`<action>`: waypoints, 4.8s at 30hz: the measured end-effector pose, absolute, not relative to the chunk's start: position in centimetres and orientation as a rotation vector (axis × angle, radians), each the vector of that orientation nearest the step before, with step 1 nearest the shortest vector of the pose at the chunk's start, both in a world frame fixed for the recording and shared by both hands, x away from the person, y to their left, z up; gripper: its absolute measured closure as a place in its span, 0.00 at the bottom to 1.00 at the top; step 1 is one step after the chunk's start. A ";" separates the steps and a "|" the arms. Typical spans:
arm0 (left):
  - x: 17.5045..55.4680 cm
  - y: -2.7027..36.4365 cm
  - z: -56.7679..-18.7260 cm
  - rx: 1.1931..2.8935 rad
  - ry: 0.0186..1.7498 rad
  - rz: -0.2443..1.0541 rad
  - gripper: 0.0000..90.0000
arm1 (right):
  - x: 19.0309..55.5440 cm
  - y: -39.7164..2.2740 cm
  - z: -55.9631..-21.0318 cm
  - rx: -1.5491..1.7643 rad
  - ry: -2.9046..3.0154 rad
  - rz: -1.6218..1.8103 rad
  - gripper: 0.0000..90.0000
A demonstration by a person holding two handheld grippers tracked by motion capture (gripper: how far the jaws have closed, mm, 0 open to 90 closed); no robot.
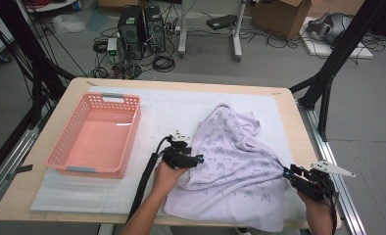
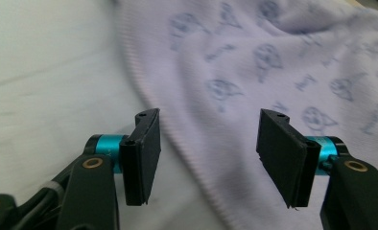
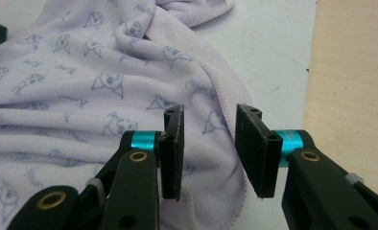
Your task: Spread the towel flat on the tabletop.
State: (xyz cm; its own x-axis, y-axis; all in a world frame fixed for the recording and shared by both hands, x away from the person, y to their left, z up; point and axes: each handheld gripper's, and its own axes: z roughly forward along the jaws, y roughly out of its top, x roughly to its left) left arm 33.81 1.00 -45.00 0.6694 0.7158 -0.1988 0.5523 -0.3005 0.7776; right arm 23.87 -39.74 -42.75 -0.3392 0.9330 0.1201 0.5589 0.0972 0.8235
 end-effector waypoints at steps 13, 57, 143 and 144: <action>34.9 4.4 -44.0 1.928 1.113 0.540 0.95 | 24.0 -38.8 -43.1 1.426 2.002 1.163 0.69; 33.5 7.3 -44.8 1.906 1.150 0.497 0.95 | 33.6 -31.2 -44.8 1.315 2.037 0.961 0.98; 21.0 10.8 -44.8 1.844 1.000 0.330 0.45 | 16.4 -36.7 -44.2 1.353 2.151 1.063 0.62; 21.6 10.4 -44.9 1.866 1.012 0.321 0.43 | 16.8 -36.6 -44.3 1.357 2.148 1.055 0.60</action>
State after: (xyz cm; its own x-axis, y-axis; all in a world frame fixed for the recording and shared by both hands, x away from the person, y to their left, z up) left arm 21.60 10.40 -44.94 0.6222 0.7582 -0.1948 0.5079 -0.2016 0.8375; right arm 16.82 -36.57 -44.27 -0.4563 0.8873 0.0670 0.5955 0.2486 0.7639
